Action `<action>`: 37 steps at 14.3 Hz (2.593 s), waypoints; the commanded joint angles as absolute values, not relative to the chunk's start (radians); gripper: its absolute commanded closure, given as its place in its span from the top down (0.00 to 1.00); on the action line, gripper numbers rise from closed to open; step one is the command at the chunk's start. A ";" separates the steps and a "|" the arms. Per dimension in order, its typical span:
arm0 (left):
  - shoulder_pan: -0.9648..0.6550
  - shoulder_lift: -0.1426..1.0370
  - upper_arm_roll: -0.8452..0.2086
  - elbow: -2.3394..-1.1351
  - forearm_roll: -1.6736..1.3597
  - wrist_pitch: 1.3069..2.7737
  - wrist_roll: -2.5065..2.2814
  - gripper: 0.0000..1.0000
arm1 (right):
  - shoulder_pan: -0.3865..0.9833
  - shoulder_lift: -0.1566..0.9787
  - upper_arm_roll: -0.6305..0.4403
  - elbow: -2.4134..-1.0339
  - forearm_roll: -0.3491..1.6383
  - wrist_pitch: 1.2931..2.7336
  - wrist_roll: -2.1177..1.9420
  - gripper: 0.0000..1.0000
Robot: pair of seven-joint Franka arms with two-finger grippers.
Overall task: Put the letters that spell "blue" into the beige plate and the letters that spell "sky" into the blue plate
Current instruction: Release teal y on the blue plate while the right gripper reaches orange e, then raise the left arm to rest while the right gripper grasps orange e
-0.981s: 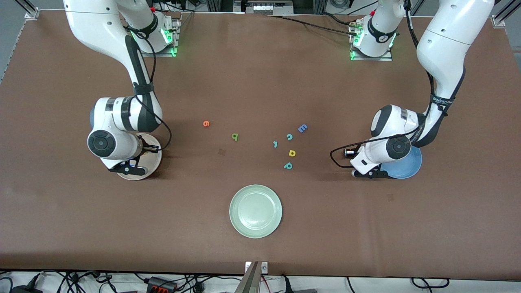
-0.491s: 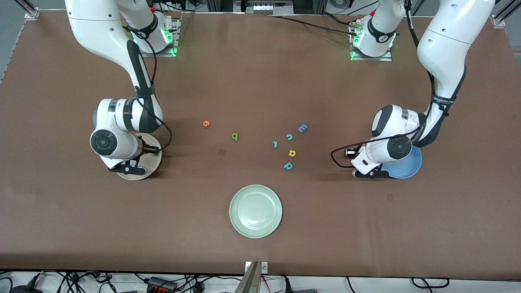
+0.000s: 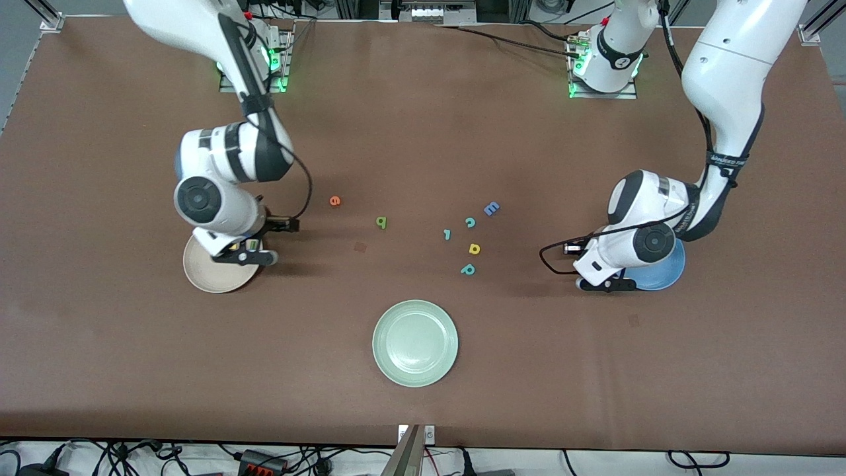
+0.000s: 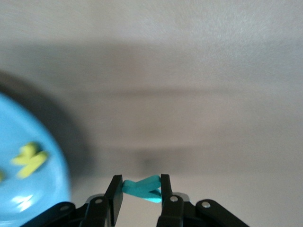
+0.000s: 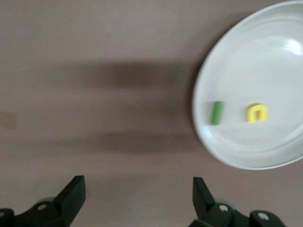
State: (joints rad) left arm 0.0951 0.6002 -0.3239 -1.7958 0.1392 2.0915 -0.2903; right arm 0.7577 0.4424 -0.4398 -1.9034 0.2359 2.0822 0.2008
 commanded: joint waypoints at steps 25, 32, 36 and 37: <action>0.256 0.512 -0.376 -1.415 0.256 1.636 -0.012 1.00 | 1.063 0.497 -0.445 -2.189 0.264 2.502 0.147 0.80; 0.264 0.466 -0.404 -1.143 0.203 1.350 0.090 1.00 | 1.055 0.497 -0.445 -2.189 0.264 2.497 0.149 0.23; 0.126 0.289 -0.150 -1.280 0.059 1.376 0.170 1.00 | 1.058 0.494 -0.445 -2.187 0.264 2.497 0.149 0.08; 0.105 0.232 -0.117 -1.372 0.029 1.422 0.167 1.00 | 1.058 0.491 -0.445 -2.187 0.264 2.497 0.149 0.08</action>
